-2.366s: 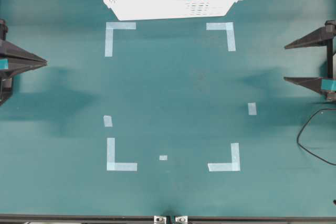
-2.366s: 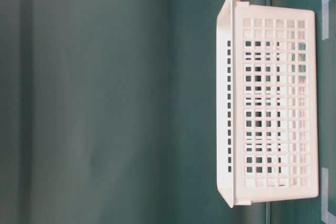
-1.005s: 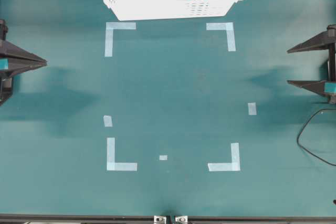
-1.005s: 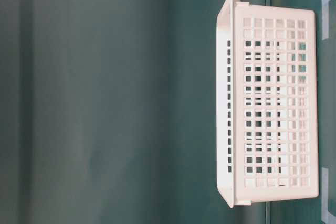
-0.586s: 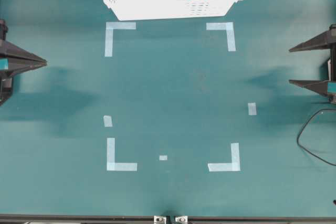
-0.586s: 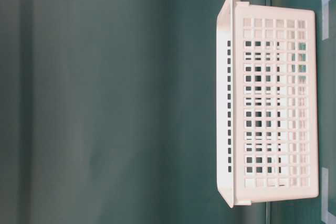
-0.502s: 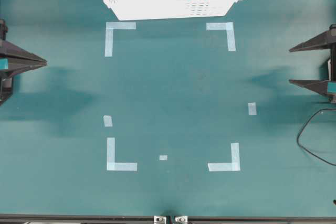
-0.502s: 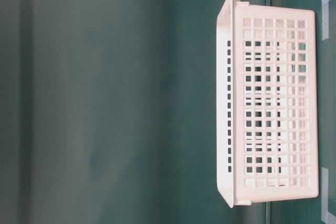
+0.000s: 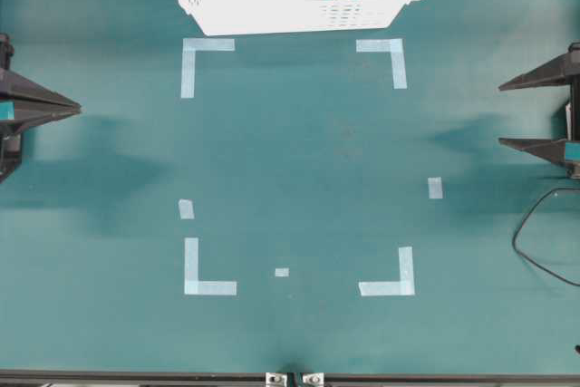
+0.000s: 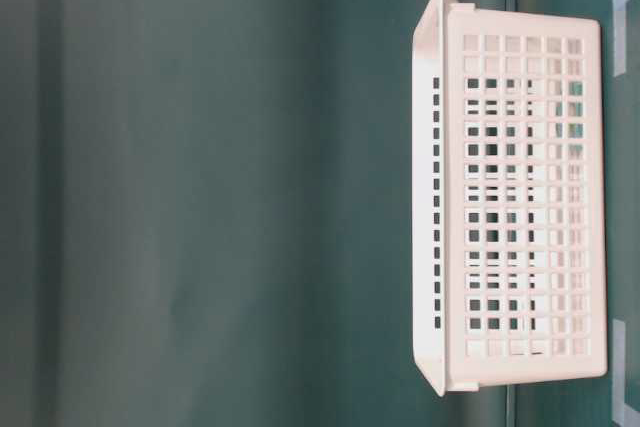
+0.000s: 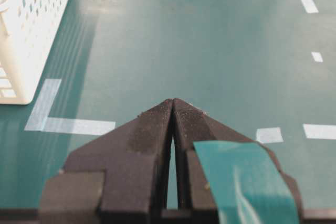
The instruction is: Put the tape in the middle into the white basket.
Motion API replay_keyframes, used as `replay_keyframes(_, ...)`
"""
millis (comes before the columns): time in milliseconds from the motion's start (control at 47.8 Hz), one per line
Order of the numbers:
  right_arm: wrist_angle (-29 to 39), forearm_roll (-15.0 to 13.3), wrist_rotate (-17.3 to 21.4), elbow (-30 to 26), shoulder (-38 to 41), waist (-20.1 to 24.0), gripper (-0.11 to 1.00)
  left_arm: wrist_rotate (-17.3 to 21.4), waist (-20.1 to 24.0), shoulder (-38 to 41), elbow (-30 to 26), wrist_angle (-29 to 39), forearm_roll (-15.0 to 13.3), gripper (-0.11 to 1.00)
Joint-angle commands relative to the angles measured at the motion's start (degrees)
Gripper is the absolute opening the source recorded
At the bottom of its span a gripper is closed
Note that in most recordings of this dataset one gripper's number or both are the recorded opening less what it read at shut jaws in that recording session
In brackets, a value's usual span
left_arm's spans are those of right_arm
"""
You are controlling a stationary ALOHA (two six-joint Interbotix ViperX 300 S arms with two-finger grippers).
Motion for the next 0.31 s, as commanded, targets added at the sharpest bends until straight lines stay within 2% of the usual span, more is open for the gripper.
replay_keyframes(0,-0.62,-0.09,0.0,-0.62,0.88,-0.18,1.0,0.0,0.26,0.44,-0.7,-0.53,0.0,-0.11)
replay_keyframes(188,-1.14,-0.18,-0.35,-0.35,0.88,-0.18,1.0,0.0,0.26,0.44,-0.7,-0.53,0.0,-0.11)
replay_keyframes(293,-1.93,-1.32,-0.26,0.0,0.97,-0.18,1.0,0.0,0.26,0.44,-0.7,-0.53,0.0,-0.11)
